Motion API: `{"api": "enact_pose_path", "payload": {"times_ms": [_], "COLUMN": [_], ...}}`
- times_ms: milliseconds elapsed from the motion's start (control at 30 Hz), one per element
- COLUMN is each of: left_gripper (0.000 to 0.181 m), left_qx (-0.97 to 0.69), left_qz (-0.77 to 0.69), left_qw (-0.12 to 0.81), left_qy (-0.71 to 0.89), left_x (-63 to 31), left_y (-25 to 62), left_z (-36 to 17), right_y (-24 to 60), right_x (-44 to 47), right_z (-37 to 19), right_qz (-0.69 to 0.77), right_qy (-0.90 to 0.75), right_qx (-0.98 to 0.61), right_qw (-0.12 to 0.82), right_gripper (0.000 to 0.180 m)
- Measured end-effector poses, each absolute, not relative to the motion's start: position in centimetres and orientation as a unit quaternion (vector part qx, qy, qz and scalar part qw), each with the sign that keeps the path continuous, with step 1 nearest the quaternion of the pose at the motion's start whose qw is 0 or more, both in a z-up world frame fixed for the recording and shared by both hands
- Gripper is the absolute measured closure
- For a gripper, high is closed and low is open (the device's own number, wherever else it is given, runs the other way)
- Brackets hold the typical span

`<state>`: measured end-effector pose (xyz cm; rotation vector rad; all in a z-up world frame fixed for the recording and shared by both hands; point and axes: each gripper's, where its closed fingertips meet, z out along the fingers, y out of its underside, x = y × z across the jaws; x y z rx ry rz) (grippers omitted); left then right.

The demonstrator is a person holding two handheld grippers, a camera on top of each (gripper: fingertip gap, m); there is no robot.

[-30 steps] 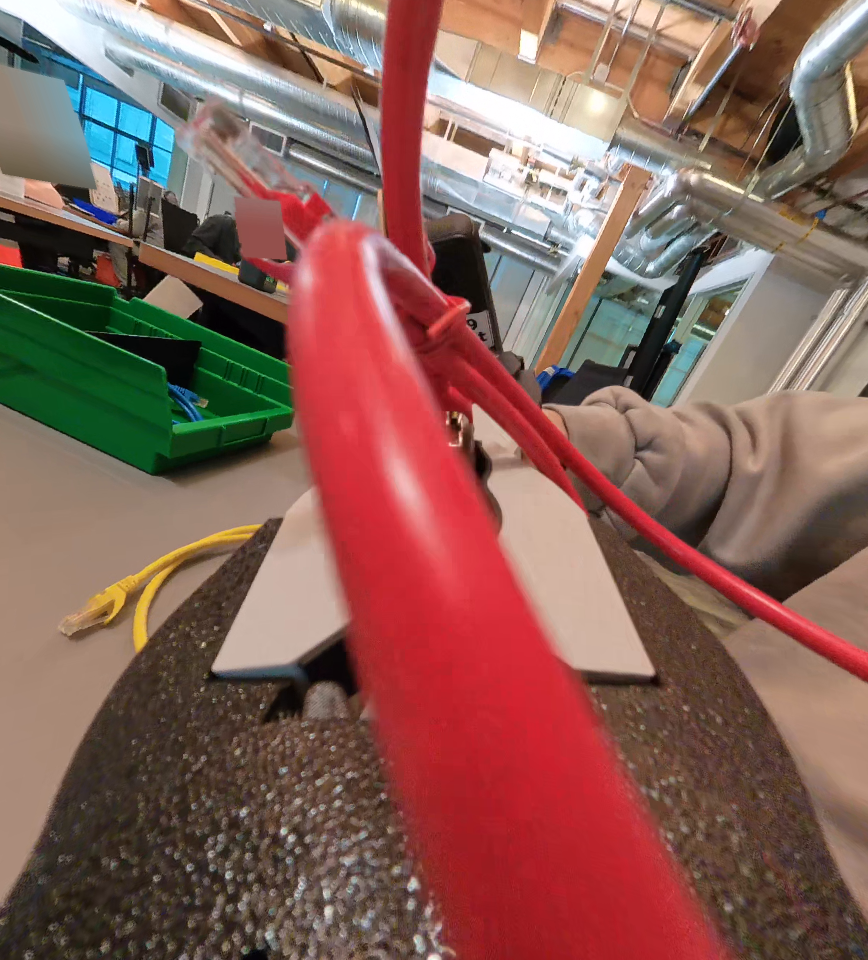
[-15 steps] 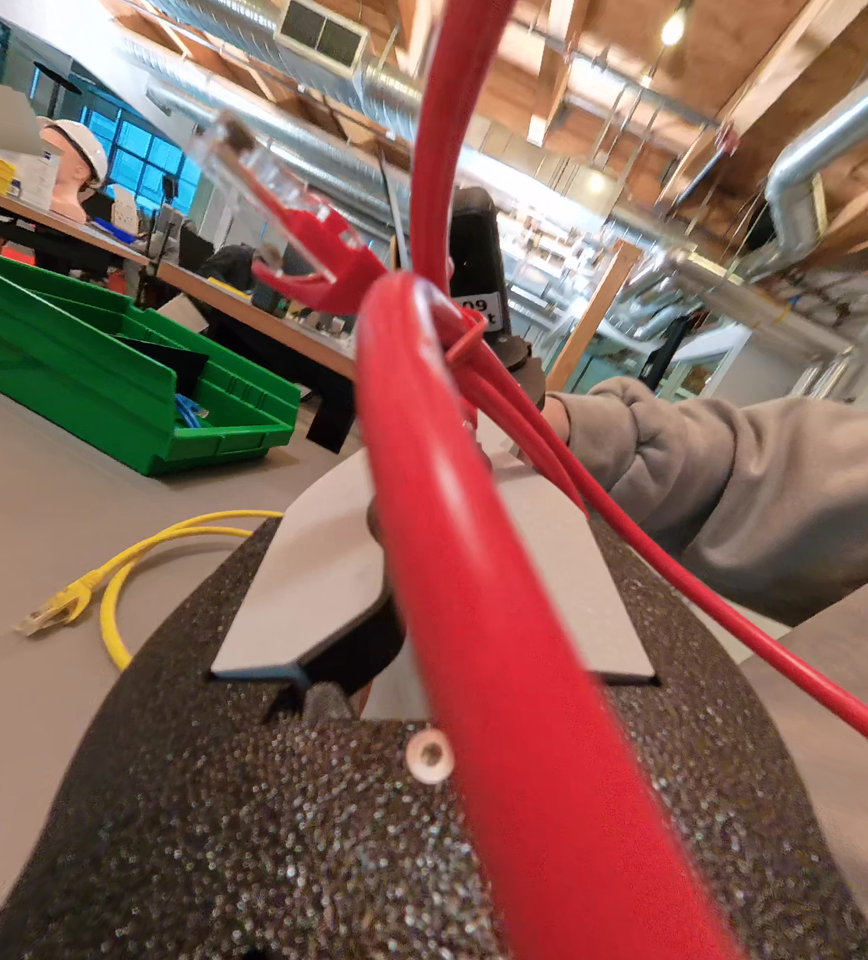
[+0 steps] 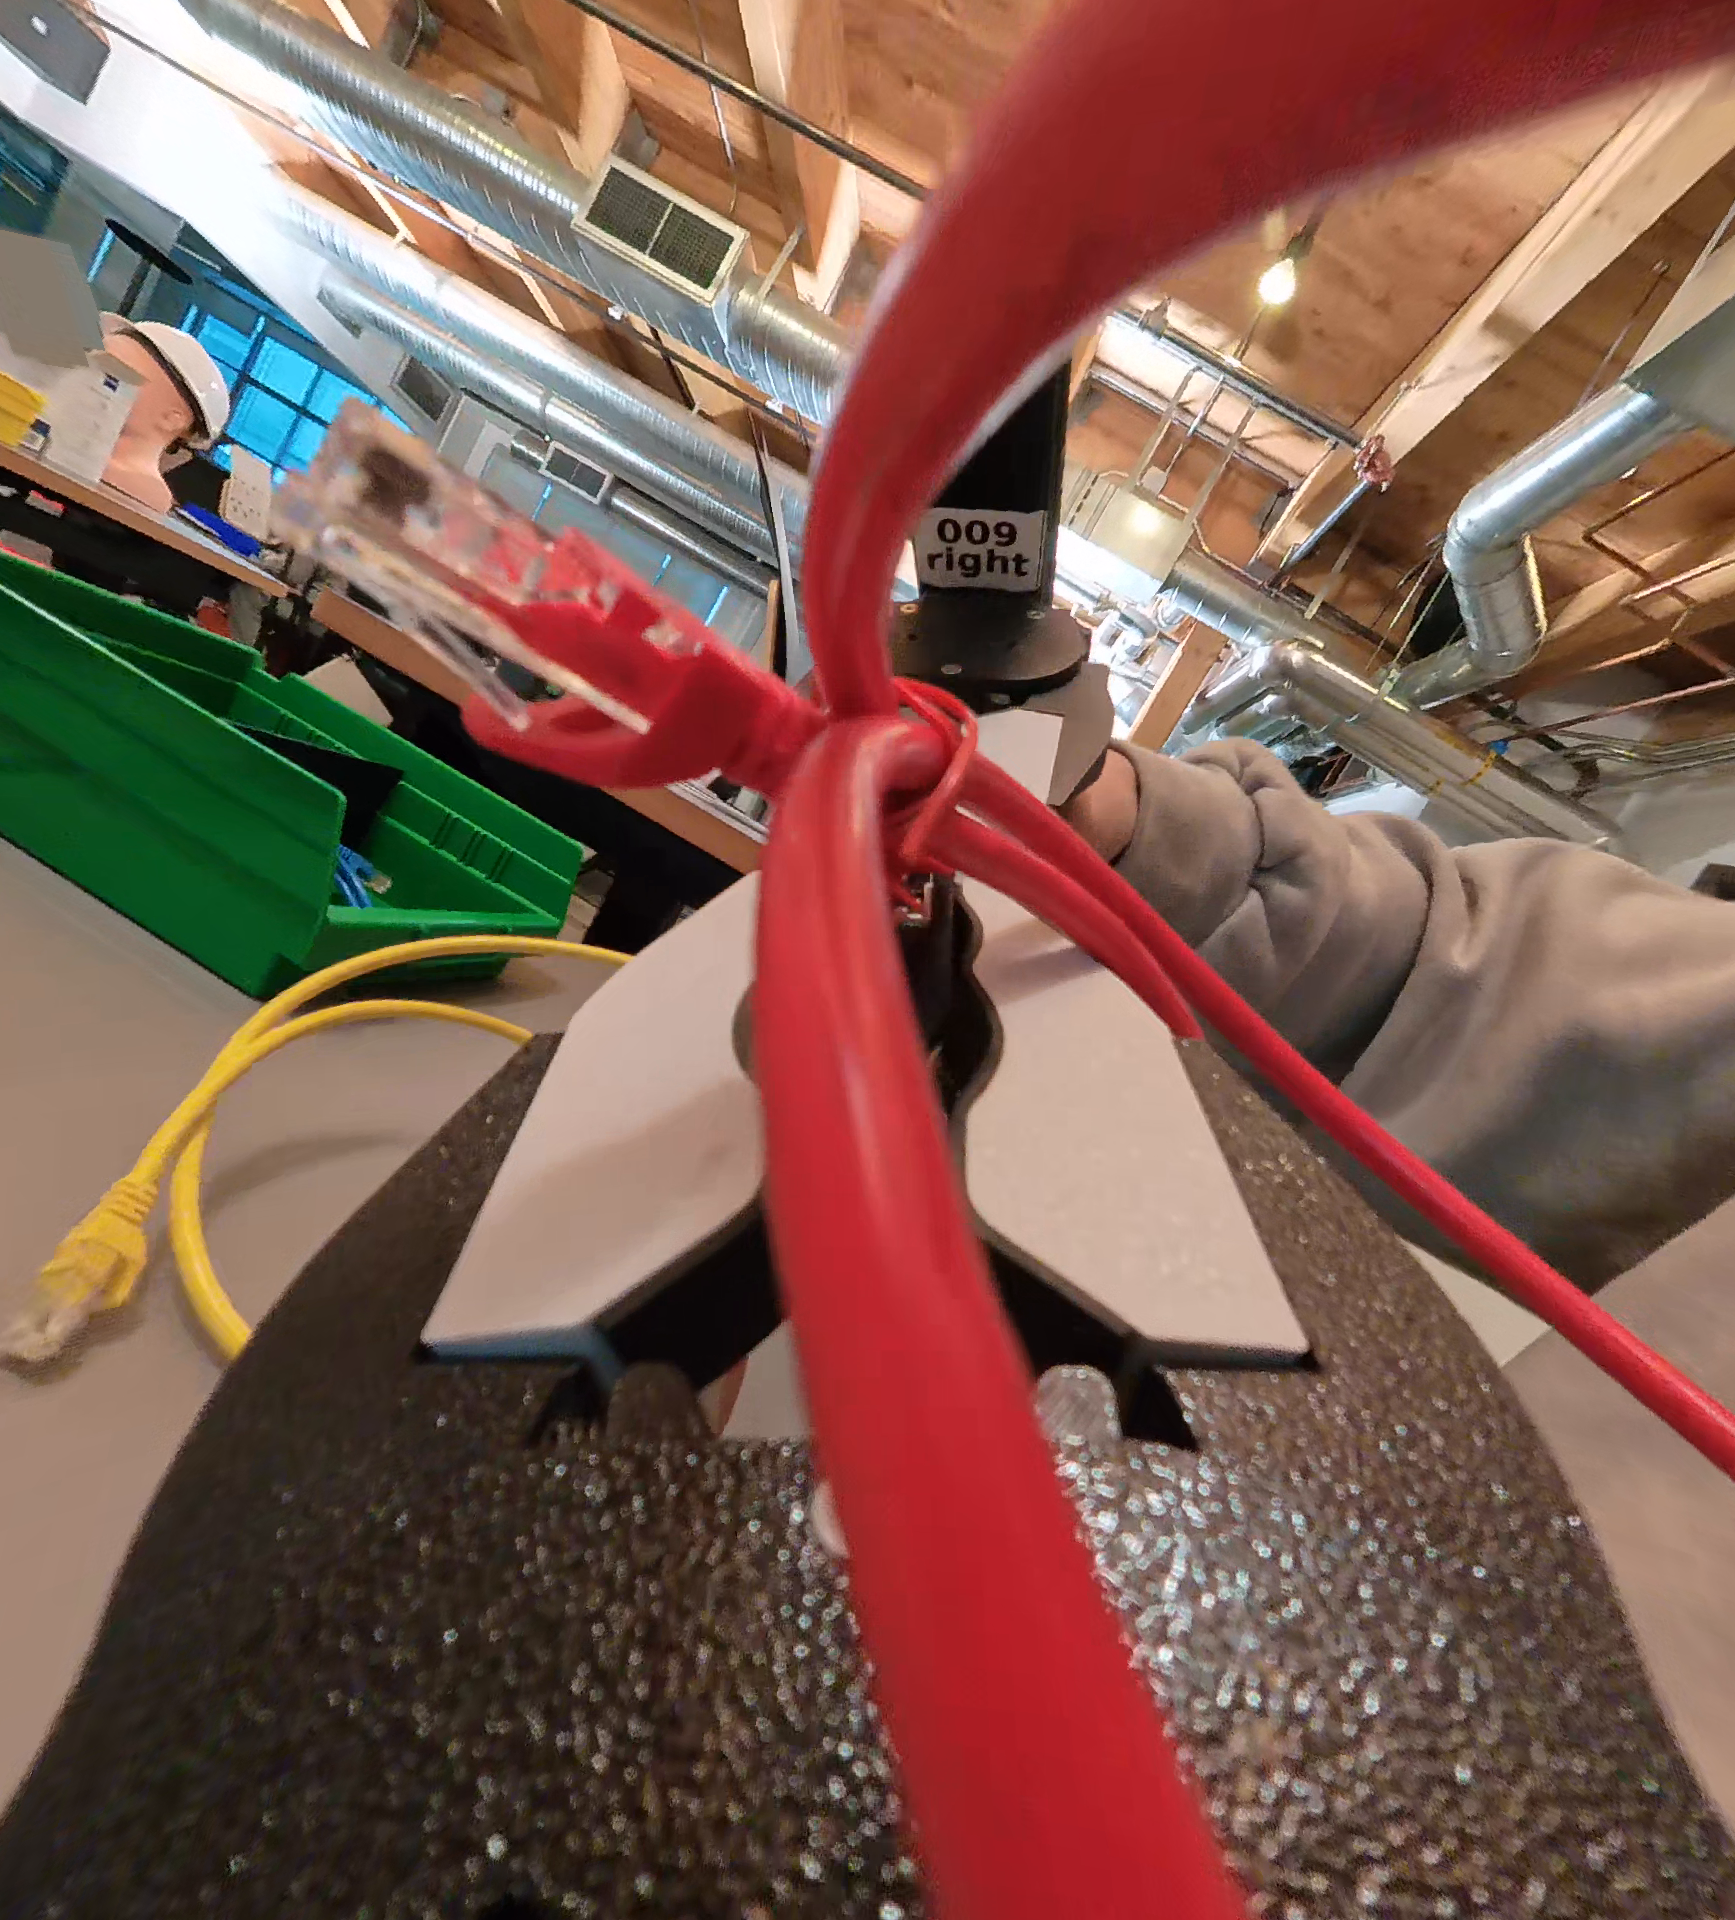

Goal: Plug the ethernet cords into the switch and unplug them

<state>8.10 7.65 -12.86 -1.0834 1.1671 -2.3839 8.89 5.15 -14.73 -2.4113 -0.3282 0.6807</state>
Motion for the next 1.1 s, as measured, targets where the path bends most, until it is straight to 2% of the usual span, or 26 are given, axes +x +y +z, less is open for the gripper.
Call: {"api": "enact_pose_path", "payload": {"times_ms": [167, 500, 767, 800, 833, 867, 1100], "left_gripper": [0.155, 0.156, 0.150, 0.157, 0.151, 0.156, 0.156], "left_qx": [-0.369, -0.380, -0.363, -0.363, -0.364, -0.366, -0.389], "left_qz": [-0.814, -0.829, -0.787, -0.782, -0.782, -0.786, -0.804], "left_qw": [0.160, 0.126, 0.200, 0.202, 0.201, 0.193, 0.160], "left_qy": [0.418, 0.391, 0.458, 0.465, 0.464, 0.460, 0.420], "left_x": [7.9, 7.9, 8.0, 8.0, 8.1, 8.1, 8.6], "left_y": [7.6, 7.8, 6.8, 6.8, 6.9, 6.9, 7.2], "left_z": [-12.3, -12.7, -12.9, -13.1, -13.1, -13.2, -14.1], "right_y": [5.2, 5.2, 4.5, 4.4, 4.5, 4.5, 4.8], "right_x": [8.9, 8.7, 9.2, 9.1, 9.2, 9.1, 9.6], "right_z": [-14.3, -14.8, -15.0, -15.1, -15.2, -15.3, -16.1], "right_qz": [0.242, 0.236, 0.249, 0.252, 0.255, 0.259, 0.292], "right_qy": [-0.142, -0.153, -0.157, -0.157, -0.153, -0.154, -0.118], "right_qx": [-0.917, -0.918, -0.923, -0.922, -0.921, -0.920, -0.913], "right_qw": [0.283, 0.278, 0.250, 0.248, 0.252, 0.251, 0.258], "right_gripper": [0.165, 0.165, 0.165, 0.165, 0.165, 0.165, 0.165]}}
